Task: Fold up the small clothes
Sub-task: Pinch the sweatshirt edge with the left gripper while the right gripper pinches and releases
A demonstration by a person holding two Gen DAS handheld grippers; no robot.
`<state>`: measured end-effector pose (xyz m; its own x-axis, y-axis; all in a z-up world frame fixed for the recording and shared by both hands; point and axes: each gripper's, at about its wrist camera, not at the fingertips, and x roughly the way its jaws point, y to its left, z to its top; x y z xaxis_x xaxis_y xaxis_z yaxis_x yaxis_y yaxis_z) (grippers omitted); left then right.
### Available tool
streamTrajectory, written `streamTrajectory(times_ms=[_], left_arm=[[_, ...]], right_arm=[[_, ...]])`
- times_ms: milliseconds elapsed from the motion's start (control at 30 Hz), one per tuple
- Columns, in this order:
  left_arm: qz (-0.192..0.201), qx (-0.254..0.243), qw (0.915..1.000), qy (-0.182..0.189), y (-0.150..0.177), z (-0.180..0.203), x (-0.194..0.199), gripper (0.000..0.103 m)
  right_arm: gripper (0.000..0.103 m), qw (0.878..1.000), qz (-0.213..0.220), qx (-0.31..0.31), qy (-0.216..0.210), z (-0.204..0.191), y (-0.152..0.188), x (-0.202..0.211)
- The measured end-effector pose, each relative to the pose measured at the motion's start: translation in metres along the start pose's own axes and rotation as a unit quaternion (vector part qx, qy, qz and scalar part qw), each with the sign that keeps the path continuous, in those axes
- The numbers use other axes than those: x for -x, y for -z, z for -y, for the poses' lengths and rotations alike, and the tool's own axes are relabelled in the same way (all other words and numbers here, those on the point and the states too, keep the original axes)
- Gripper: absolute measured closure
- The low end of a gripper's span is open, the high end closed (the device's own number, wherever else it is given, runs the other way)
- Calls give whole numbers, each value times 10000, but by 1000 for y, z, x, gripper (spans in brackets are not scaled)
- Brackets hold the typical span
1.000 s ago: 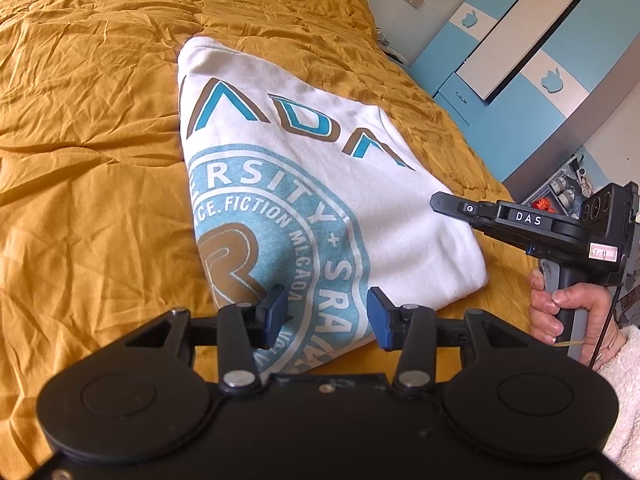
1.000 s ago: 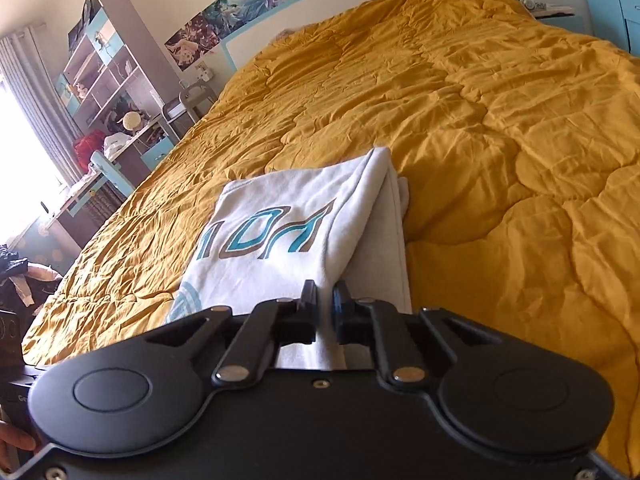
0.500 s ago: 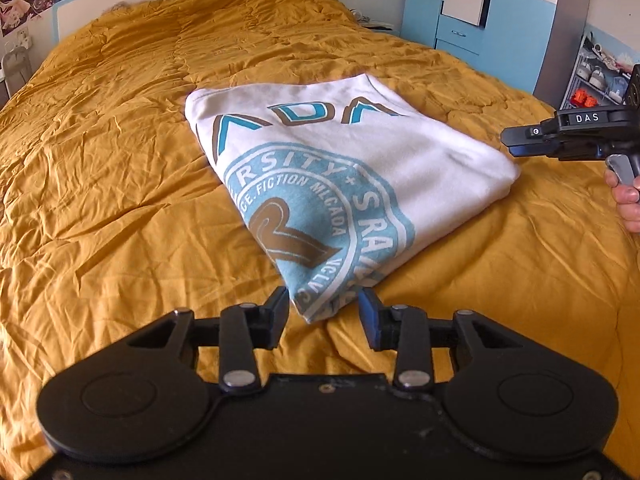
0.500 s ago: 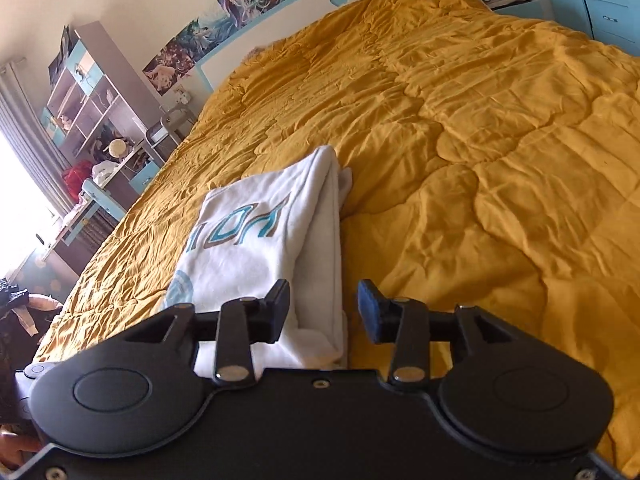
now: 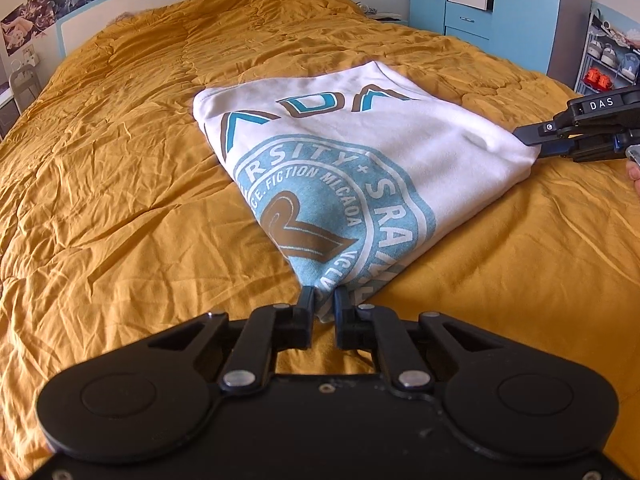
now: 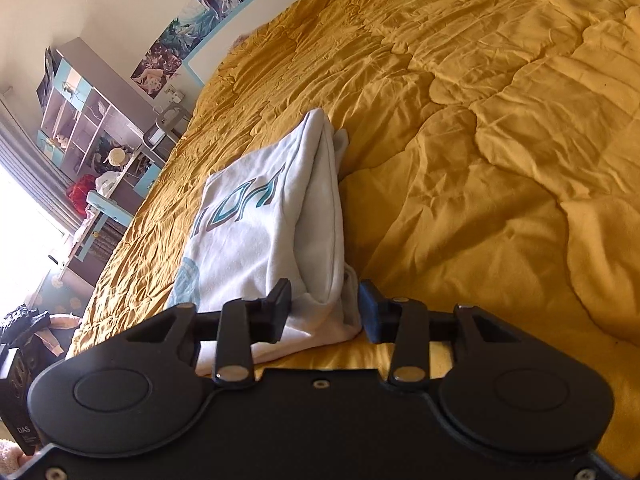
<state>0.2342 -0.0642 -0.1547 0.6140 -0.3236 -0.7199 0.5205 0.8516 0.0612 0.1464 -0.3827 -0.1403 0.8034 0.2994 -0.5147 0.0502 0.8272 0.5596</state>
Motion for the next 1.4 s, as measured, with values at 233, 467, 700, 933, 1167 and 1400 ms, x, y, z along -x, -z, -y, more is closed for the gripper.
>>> streamTrajectory(times_ms=[233,467,700,933,1167,1400], left_arm=[[240,402,9988,-136,-11,-13,25,101],[-309,500,9982,-106,7,-11,-2,102],[289,1002,9939,359,-7,-15,44,101],[995,1628,9782,824,-48,-24,23,97],[736,2116,9723,661,-62,-41,-37,97],[514,2800,9554,781,-38,-68,-56,95]], right_arm=[[95,9997,141,61,-191,-14,0,12],[91,9995,-117,54,298,0,15,-1],[84,9932,459,1018,320,-36,-6,17],[73,9812,403,1885,118,-80,-56,-54],[72,9822,-62,1844,350,-73,-80,-125],[73,9847,-134,1629,608,-49,-82,-141]])
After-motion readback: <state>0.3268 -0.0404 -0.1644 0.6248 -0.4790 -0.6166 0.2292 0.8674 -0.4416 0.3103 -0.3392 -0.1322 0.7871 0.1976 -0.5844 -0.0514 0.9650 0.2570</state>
